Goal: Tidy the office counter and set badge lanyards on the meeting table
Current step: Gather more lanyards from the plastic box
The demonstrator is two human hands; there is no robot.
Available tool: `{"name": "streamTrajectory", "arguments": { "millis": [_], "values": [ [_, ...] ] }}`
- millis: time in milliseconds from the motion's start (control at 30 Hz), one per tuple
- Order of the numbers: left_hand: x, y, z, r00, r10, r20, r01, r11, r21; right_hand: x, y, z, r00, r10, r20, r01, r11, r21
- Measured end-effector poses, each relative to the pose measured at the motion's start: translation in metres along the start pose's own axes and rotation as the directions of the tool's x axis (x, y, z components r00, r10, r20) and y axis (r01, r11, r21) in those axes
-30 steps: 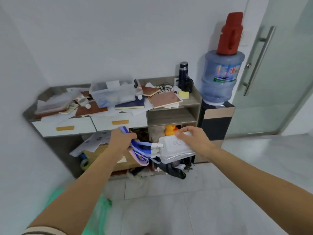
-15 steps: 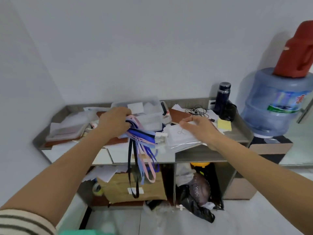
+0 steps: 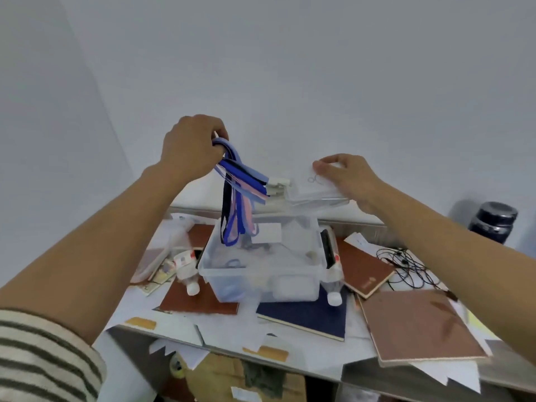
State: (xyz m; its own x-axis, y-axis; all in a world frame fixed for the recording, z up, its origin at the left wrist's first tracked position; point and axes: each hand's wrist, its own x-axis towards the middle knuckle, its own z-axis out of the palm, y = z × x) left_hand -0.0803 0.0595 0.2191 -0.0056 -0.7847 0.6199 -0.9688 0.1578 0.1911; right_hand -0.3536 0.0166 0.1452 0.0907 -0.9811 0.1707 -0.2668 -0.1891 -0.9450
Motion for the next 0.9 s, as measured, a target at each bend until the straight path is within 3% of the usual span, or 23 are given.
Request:
{"name": "streamTrajectory", "arguments": {
  "millis": [100,233,367,500,567,700,833,900],
  "values": [
    [0.014,-0.019,0.03,0.999,0.0,0.049,-0.001,1.0,0.019,0.044,0.016,0.015,0.999,0.029,0.039,-0.028,0.999,-0.035],
    [0.015,-0.05,0.081,0.961,0.003,0.278,-0.029,0.996,0.089,0.074,0.053,0.045,0.992,0.087,0.088,-0.073,0.985,-0.158],
    [0.001,-0.074,0.135,0.85,0.025,0.525,-0.14,0.974,0.179,0.084,0.1,0.078,0.975,0.145,0.169,-0.089,0.95,-0.299],
    [-0.017,-0.094,0.186,0.721,0.032,0.692,-0.219,0.958,0.185,0.078,0.135,0.111,0.935,0.277,0.22,-0.128,0.845,-0.519],
    [-0.025,-0.101,0.205,0.655,0.042,0.754,-0.259,0.951,0.172,0.074,0.143,0.123,0.923,0.305,0.235,-0.095,0.771,-0.629],
    [-0.035,-0.117,0.236,0.536,0.097,0.838,-0.315,0.945,0.092,0.067,0.158,0.141,0.894,0.379,0.238,-0.12,0.715,-0.688],
    [-0.037,-0.129,0.254,0.468,0.153,0.871,-0.338,0.941,0.016,0.063,0.172,0.144,0.831,0.513,0.215,-0.167,0.599,-0.783],
    [-0.034,-0.134,0.259,0.456,0.208,0.865,-0.284,0.955,-0.08,0.063,0.17,0.146,0.8,0.556,0.226,-0.141,0.541,-0.829]
  ]
}}
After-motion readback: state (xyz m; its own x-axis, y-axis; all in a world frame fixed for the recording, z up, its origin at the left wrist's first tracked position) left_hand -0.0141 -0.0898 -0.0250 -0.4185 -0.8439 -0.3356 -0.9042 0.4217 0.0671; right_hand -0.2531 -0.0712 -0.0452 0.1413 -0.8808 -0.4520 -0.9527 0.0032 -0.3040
